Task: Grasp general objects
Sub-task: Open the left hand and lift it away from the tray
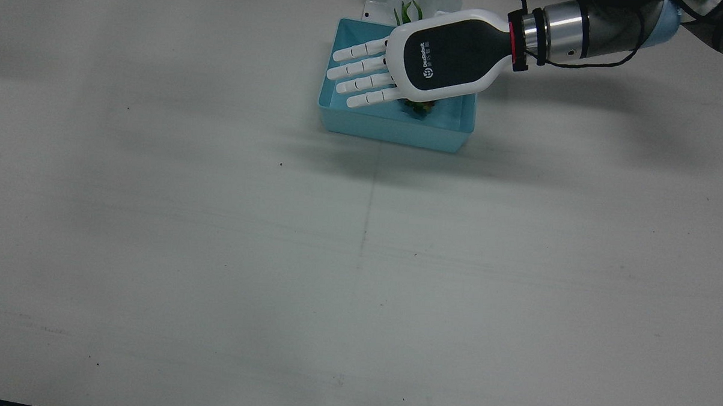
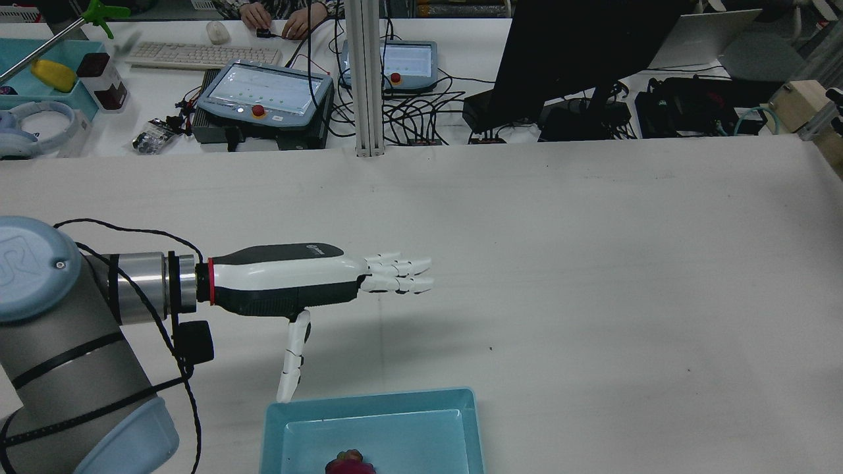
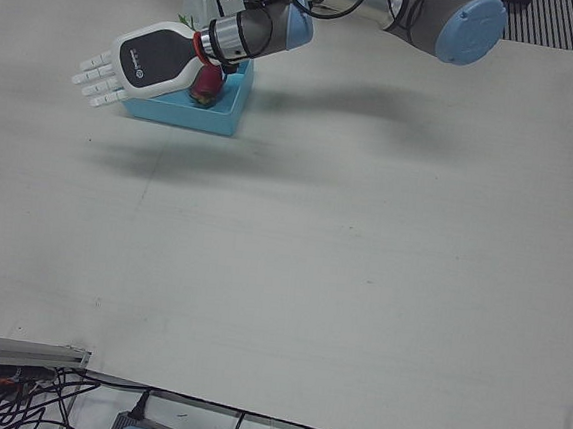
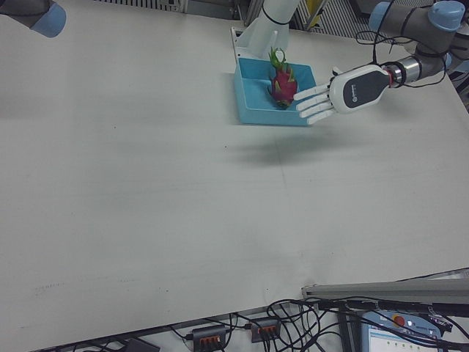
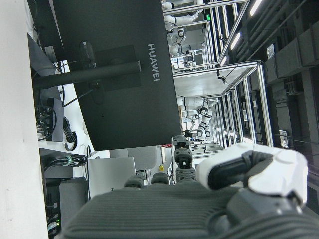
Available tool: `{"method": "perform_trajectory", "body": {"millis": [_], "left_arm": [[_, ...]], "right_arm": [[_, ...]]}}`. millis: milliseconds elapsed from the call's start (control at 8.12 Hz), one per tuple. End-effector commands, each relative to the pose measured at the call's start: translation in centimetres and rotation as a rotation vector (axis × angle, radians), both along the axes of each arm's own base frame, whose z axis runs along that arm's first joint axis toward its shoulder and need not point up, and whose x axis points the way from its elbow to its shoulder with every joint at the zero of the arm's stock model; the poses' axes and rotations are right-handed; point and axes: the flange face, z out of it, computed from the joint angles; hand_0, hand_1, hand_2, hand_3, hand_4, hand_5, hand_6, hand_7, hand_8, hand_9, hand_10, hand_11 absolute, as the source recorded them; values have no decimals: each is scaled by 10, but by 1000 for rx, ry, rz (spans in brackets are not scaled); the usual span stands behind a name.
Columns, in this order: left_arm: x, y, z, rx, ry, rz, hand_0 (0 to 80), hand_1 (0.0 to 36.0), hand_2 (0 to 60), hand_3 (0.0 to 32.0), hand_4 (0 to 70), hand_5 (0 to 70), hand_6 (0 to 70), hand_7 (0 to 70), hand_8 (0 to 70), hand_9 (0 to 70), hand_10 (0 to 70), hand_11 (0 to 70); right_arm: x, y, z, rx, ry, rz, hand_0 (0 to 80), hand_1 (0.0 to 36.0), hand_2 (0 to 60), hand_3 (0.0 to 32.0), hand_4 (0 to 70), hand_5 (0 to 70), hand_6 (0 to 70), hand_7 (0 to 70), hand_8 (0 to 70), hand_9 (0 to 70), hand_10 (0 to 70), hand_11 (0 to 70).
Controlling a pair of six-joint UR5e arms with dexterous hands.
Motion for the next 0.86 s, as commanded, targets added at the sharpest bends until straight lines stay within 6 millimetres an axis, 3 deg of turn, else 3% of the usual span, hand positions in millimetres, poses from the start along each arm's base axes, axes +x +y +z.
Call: {"method": "perform_trajectory", "body": {"millis": [0, 123, 246, 369, 492, 615, 738], "left_arm": [[-94, -117, 88, -173, 122, -192, 465, 199, 323, 0, 0, 67, 0, 0, 36, 20, 10, 32], [-112, -138, 105, -226, 143, -288, 488, 263, 475, 0, 2, 126, 11, 14, 41, 23, 22, 54], [-118, -152, 139, -275, 170, -372, 538, 350, 600, 0, 18, 176, 33, 46, 48, 30, 34, 78], [-146, -163, 208, -365, 273, -421, 558, 360, 600, 0, 39, 218, 59, 86, 55, 39, 40, 88], [-179, -156, 309, -462, 386, -452, 558, 360, 600, 0, 39, 218, 59, 86, 55, 39, 40, 88], [-217, -152, 385, -513, 455, -544, 498, 310, 600, 0, 62, 219, 83, 125, 54, 42, 42, 84], [-229, -153, 440, -556, 464, -620, 492, 295, 600, 0, 61, 208, 81, 126, 50, 39, 42, 83]], "right_arm": [[0, 0, 0, 0, 1, -1, 0, 0, 0, 0, 0, 0, 0, 0, 0, 0, 0, 0], [0, 0, 0, 0, -1, 0, 0, 0, 0, 0, 0, 0, 0, 0, 0, 0, 0, 0], [0, 0, 0, 0, -1, 0, 0, 0, 0, 0, 0, 0, 0, 0, 0, 0, 0, 0], [0, 0, 0, 0, 1, 0, 0, 0, 0, 0, 0, 0, 0, 0, 0, 0, 0, 0], [0, 0, 0, 0, -1, -1, 0, 0, 0, 0, 0, 0, 0, 0, 0, 0, 0, 0], [0, 0, 0, 1, 0, 0, 0, 0, 0, 0, 0, 0, 0, 0, 0, 0, 0, 0], [0, 0, 0, 0, 1, 0, 0, 0, 0, 0, 0, 0, 0, 0, 0, 0, 0, 0]]}}
